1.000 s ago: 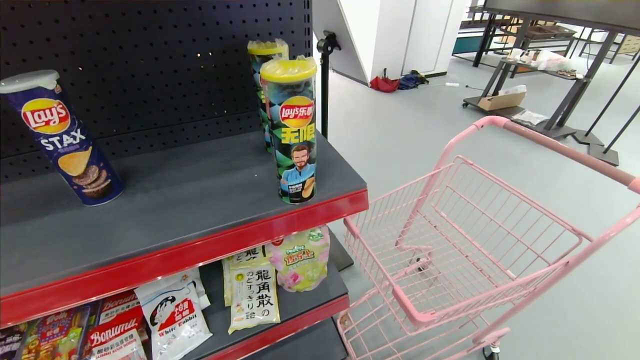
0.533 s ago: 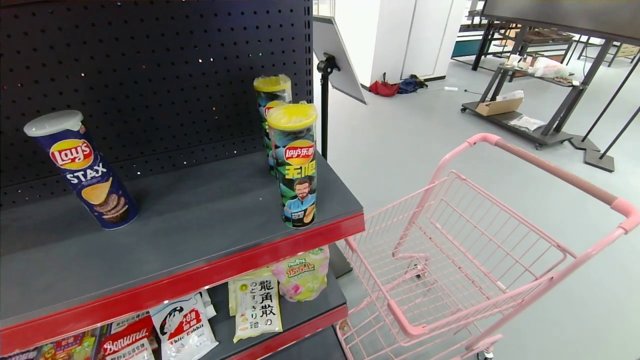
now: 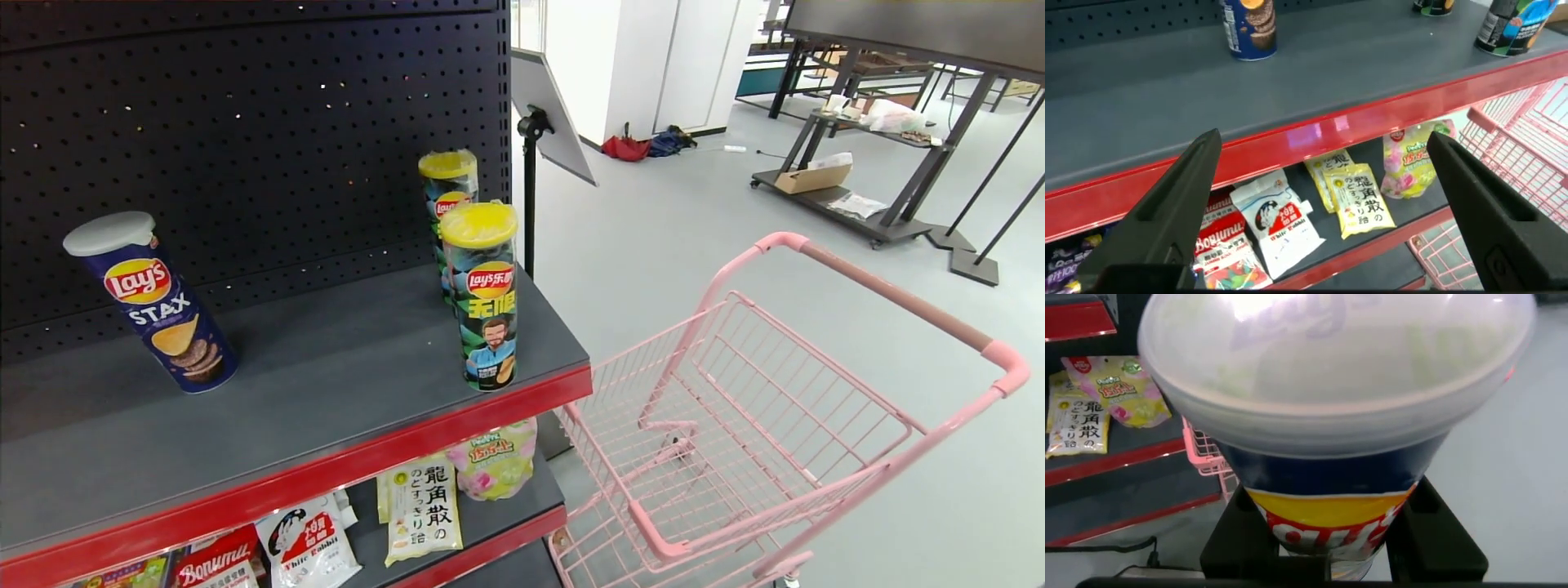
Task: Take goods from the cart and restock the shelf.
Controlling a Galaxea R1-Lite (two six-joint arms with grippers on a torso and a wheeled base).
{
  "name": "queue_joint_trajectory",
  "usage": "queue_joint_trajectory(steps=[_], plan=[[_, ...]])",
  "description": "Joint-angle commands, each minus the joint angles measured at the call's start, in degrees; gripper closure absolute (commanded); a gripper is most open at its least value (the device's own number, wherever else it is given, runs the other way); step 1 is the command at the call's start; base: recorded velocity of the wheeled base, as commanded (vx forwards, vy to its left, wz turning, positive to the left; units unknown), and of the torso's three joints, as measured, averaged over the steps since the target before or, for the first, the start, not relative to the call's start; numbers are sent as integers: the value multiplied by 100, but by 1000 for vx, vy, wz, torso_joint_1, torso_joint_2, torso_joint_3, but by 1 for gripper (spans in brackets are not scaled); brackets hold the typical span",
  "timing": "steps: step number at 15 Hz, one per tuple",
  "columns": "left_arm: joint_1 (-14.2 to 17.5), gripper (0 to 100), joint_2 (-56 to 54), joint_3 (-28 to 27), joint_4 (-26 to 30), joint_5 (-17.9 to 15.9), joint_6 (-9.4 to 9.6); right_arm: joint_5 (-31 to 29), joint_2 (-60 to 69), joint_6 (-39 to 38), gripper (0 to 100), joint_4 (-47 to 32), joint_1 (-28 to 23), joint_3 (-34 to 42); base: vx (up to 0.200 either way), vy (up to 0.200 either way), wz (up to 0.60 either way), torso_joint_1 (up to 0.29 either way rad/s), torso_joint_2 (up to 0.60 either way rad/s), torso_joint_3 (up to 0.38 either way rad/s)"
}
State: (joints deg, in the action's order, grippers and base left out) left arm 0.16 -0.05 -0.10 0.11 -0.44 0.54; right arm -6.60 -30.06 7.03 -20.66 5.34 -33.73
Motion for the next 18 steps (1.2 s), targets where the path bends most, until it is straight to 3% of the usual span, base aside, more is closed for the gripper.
queue_joint_trajectory(steps=[1, 10, 15, 18], plan=[[2, 0, 5, 1, -2, 0, -1, -8, -17, 9, 100, 1, -7, 16, 0, 0, 600, 17, -22, -12], [2, 0, 5, 1, -2, 0, -1, 0, 159, 44, 100, 1, -7, 191, 0, 0, 600, 3, 0, 1], [2, 0, 5, 1, -2, 0, -1, 97, 906, 35, 100, 45, 37, 490, 0, 0, 0, 0, 0, 0], [2, 0, 5, 1, -2, 0, -1, 466, 1310, 35, 100, 71, 169, 675, 0, 200, 0, 6, -2, 1]])
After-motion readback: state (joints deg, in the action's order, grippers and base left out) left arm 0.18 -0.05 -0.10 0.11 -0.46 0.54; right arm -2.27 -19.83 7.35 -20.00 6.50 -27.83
